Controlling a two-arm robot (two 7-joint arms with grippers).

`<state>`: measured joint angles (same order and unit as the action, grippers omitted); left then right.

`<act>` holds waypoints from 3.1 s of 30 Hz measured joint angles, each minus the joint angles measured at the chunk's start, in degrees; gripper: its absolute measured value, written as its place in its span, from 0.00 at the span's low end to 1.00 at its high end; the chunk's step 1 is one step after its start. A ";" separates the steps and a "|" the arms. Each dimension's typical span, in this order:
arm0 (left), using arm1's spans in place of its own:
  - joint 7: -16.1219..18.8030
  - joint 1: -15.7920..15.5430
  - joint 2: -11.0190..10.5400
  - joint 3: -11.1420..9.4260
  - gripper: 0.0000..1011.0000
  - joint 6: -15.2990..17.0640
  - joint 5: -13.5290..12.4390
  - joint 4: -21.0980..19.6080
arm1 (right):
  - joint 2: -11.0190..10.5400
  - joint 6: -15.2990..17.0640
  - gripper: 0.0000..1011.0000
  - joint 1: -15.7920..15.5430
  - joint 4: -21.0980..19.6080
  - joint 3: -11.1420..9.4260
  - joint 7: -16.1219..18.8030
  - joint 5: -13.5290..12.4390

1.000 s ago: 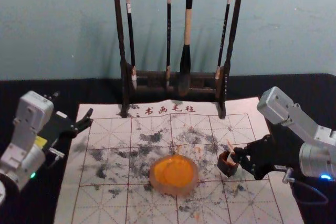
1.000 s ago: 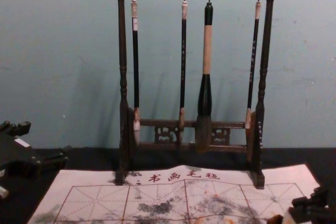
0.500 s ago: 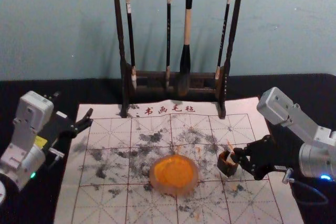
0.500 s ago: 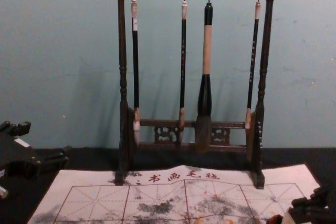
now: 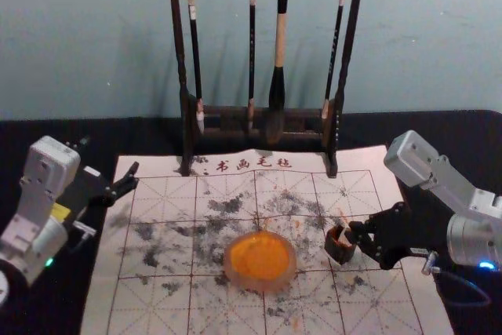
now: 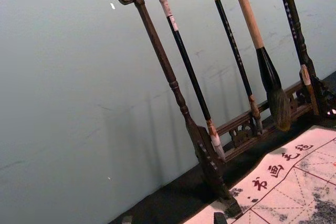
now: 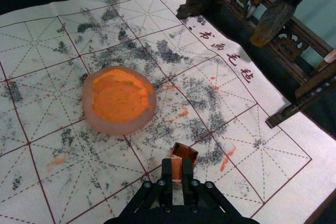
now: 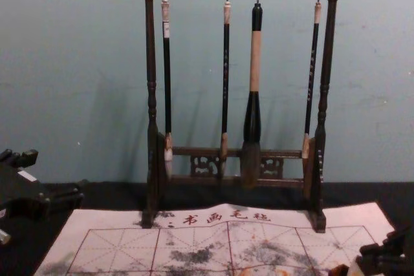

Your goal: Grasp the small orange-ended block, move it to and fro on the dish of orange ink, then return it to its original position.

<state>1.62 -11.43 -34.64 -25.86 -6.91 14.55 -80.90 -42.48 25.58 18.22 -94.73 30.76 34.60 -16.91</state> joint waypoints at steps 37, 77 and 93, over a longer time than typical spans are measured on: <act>0.00 0.00 0.00 0.00 0.99 0.00 0.00 0.00 | 0.00 0.00 0.99 0.01 0.00 0.00 0.00 0.00; 0.00 0.00 0.00 0.00 0.99 0.00 0.00 0.00 | 14.19 -17.48 0.99 -13.95 6.62 -10.56 -42.15 20.08; 0.00 0.00 0.00 0.00 0.99 0.00 0.00 0.00 | 16.12 -18.57 0.99 -13.76 9.70 -11.17 -43.59 21.98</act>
<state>1.62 -11.43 -34.65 -25.86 -6.91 14.55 -80.90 -26.36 7.01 4.46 -85.03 19.59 -8.99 5.07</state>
